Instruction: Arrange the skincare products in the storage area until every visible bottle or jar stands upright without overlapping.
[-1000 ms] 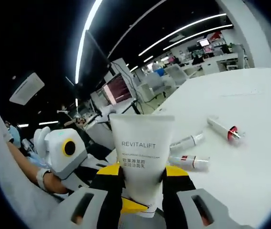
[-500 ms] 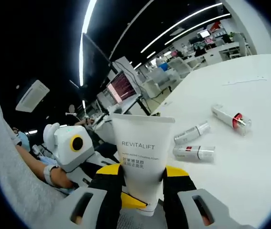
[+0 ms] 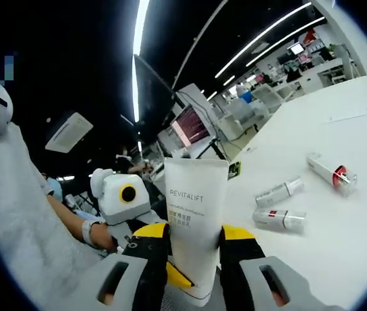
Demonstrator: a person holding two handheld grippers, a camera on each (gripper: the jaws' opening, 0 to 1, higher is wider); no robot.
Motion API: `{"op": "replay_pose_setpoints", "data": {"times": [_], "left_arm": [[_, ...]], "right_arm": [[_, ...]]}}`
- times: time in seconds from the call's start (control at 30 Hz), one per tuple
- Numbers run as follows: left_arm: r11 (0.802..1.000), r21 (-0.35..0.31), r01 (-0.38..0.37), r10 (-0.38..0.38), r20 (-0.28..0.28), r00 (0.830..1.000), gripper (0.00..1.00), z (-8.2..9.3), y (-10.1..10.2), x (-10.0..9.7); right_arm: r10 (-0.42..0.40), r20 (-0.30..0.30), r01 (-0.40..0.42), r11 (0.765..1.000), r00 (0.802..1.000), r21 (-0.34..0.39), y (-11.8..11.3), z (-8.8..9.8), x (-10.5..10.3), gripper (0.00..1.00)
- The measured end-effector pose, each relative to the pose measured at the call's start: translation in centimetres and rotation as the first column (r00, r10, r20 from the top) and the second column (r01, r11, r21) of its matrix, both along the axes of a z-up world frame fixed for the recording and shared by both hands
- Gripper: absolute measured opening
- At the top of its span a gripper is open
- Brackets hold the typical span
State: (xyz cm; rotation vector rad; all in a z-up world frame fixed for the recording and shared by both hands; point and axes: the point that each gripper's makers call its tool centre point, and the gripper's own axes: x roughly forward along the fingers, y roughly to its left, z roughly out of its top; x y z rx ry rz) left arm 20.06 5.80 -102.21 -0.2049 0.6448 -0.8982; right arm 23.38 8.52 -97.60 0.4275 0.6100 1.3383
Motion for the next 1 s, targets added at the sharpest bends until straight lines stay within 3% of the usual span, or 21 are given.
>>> {"op": "replay_pose_setpoints", "data": {"times": [0.07,0.23,0.47,0.8,1.0], "left_arm": [[1.000,-0.005,0.018,-0.018,-0.003,1.000,0.10,0.1,-0.3,-0.3],[0.999,-0.023,0.035,-0.035,0.001,0.999,0.10,0.3,-0.4,-0.6],[1.000,0.001,0.021,-0.021,0.017,1.000,0.13,0.0,-0.2,-0.2],[0.990,0.093,-0.105,0.098,0.076,0.992,0.18,-0.7,1.5,1.7],[0.969,0.141,-0.201,0.185,0.117,0.976,0.21,-0.9,3.0,3.0]], "right_arm": [[0.025,-0.006,-0.025,1.000,1.000,0.009,0.2,0.1,-0.3,0.29],[0.075,0.018,-0.075,0.997,0.997,0.028,0.1,0.7,-0.8,0.23],[0.052,0.052,-0.052,0.999,0.997,-0.001,0.5,0.4,-0.7,0.20],[0.001,0.149,0.020,0.991,0.989,-0.136,2.2,-0.1,0.3,0.19],[-0.025,0.194,0.066,0.976,0.981,-0.209,3.8,-0.2,1.1,0.19]]}}
